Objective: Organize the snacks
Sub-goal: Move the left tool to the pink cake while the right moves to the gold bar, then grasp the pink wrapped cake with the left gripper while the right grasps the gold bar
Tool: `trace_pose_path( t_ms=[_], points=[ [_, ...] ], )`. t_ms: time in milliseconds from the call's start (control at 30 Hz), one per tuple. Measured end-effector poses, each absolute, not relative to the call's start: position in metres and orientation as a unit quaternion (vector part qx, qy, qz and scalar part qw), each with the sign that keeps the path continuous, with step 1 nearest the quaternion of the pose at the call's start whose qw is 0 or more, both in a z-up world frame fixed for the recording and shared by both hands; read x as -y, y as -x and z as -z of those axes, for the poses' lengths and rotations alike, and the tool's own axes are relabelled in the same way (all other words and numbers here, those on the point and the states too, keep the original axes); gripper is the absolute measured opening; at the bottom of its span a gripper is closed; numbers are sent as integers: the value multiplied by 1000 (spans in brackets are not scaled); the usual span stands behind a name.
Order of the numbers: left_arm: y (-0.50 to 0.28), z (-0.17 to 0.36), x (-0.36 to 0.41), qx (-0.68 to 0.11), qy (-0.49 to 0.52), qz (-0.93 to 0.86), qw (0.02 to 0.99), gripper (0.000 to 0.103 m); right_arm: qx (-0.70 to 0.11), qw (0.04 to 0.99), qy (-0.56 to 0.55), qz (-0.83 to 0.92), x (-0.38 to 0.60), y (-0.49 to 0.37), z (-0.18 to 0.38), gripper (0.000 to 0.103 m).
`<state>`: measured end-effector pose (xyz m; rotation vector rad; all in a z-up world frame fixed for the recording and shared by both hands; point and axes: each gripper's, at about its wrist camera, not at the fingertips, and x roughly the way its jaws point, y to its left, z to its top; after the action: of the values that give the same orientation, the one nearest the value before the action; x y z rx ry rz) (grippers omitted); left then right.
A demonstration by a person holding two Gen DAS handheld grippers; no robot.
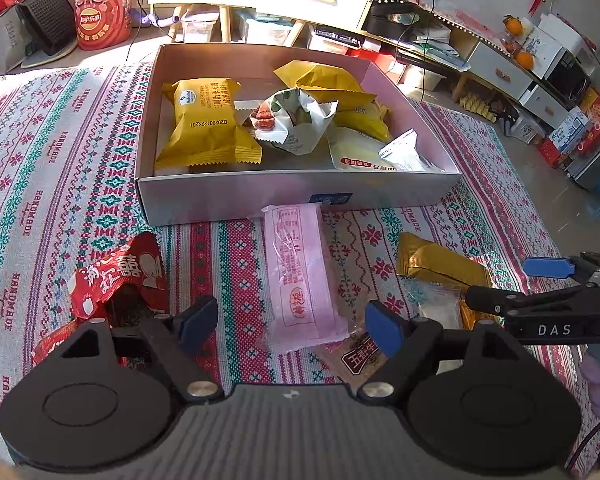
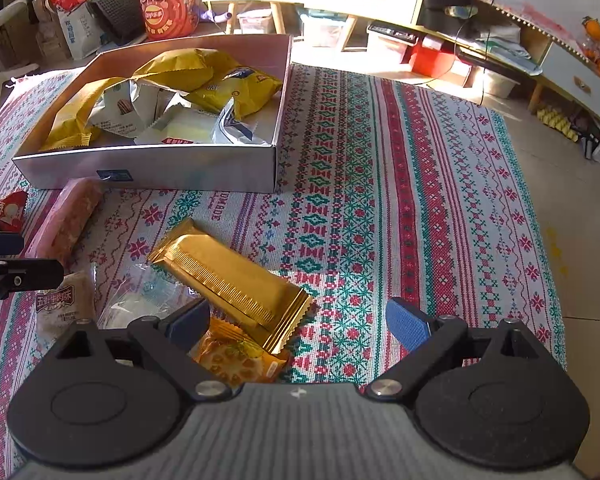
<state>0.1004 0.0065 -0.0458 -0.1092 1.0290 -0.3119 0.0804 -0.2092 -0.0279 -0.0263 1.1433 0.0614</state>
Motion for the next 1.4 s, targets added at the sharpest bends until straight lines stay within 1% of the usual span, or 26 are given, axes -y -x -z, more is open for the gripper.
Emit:
trace_pose_path(
  t_ms=[133,200,367,600,767,933,1033,1100,1200,1400],
  points=[
    [-107,48,-7,-491,78,146,855,80,-547,836,28,-36,201,-84,33,93],
    [-109,48,-6,-492,82,142,855,76,-549,835,30,-38,199,-85,34,92],
    [-113,50,-4,-490,83,137,857,70,-546,837,16,-42,195,-90,35,92],
    [-117,50,-4,-490,89,131,857,58,-544,838,-9,-48,193,-95,36,86],
    [-119,50,-9,-491,95,129,856,53,-539,841,-9,-53,191,-95,35,83],
    [-119,50,-10,-493,97,129,855,50,-537,841,-9,-61,187,-96,32,74],
    [-119,49,-12,-495,99,130,854,45,-538,841,-6,-64,185,-94,30,68],
    [-118,49,-12,-496,100,130,853,43,-538,840,-7,-69,183,-93,28,59],
    [-118,49,-13,-496,98,130,853,41,-538,839,-2,-75,180,-93,26,50],
    [-117,48,-15,-499,100,130,851,40,-540,838,5,-77,177,-93,25,45]
  ],
)
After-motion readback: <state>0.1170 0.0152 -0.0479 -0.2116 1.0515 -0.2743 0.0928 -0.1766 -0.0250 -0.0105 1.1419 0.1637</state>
